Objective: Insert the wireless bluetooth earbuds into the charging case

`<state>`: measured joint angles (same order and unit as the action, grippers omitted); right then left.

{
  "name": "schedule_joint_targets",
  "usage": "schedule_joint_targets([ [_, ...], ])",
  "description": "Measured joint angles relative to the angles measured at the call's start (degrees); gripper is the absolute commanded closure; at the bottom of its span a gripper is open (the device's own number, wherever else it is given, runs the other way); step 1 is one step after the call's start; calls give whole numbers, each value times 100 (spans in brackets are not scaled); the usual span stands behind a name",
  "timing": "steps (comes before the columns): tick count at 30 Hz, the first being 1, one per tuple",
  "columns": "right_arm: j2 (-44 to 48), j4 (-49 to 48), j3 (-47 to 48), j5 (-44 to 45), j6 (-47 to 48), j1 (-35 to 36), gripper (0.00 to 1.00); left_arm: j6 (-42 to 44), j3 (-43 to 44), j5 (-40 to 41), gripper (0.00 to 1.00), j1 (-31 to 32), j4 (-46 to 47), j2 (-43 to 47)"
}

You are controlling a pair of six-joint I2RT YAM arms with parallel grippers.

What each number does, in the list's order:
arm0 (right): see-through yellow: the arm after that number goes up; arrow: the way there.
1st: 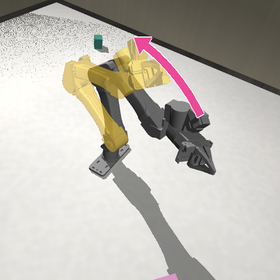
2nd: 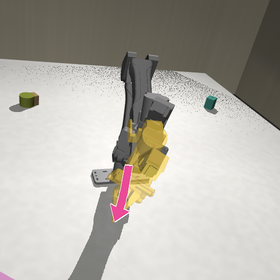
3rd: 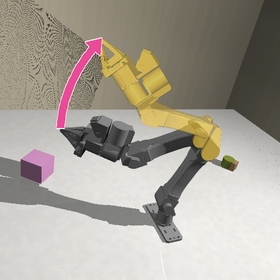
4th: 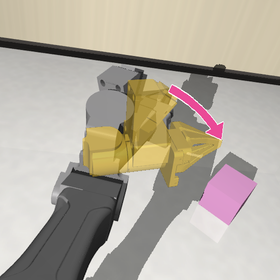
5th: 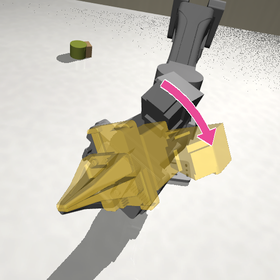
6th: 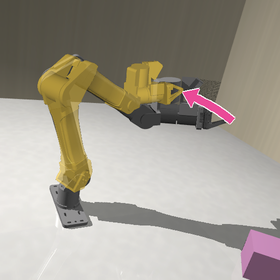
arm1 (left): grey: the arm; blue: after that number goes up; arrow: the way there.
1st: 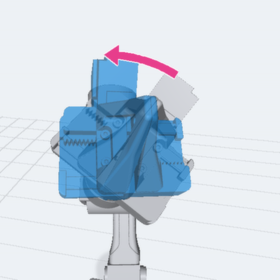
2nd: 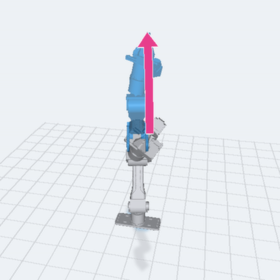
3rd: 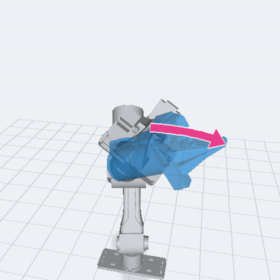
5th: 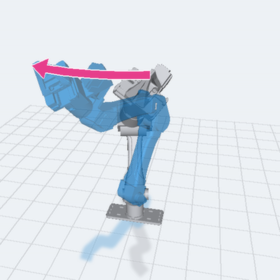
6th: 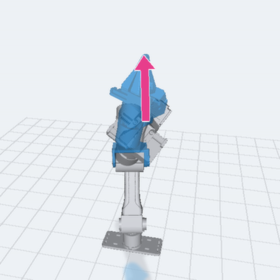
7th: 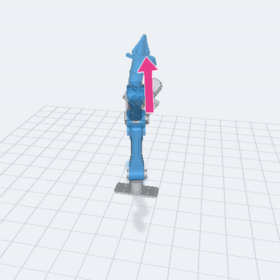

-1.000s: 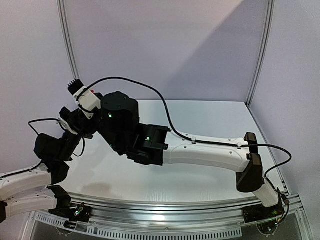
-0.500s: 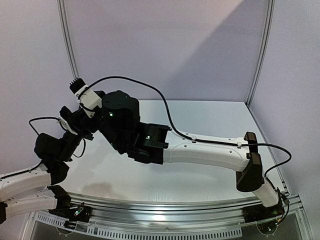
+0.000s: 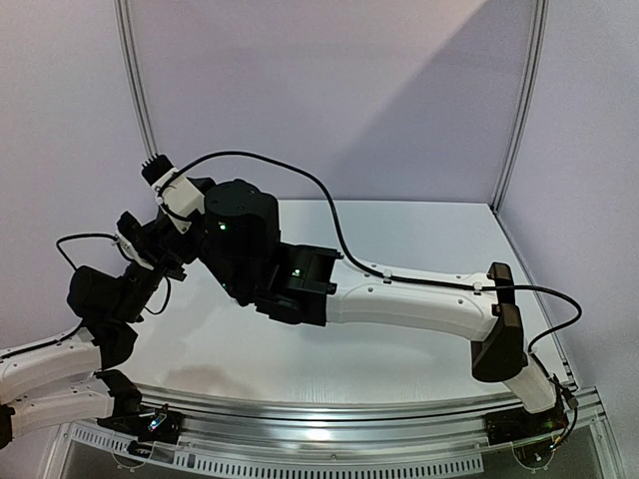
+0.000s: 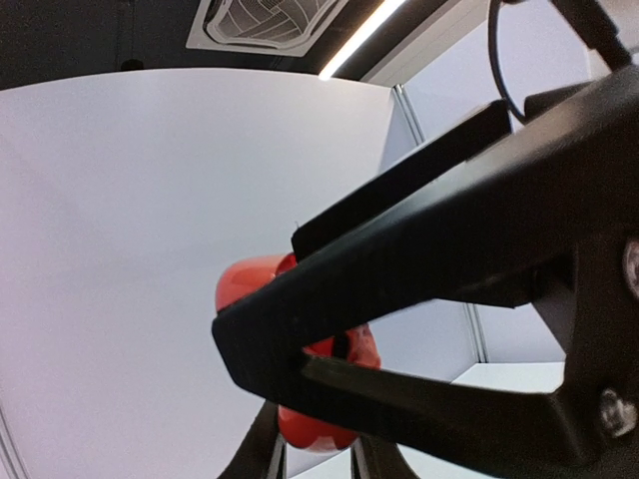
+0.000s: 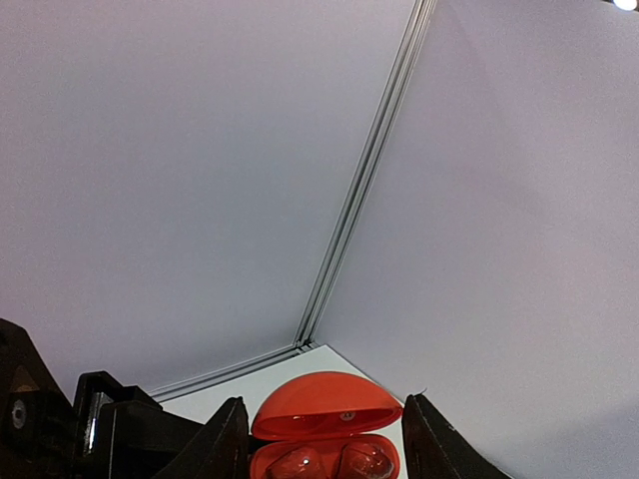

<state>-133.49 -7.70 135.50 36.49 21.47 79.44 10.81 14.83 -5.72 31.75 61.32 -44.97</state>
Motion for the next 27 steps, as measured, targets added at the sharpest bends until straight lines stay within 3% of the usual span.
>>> schedule_joint_targets([
  [27,0,44,0,-109,-42,-2,38,-221,0,-133,100,-39,-94,0],
])
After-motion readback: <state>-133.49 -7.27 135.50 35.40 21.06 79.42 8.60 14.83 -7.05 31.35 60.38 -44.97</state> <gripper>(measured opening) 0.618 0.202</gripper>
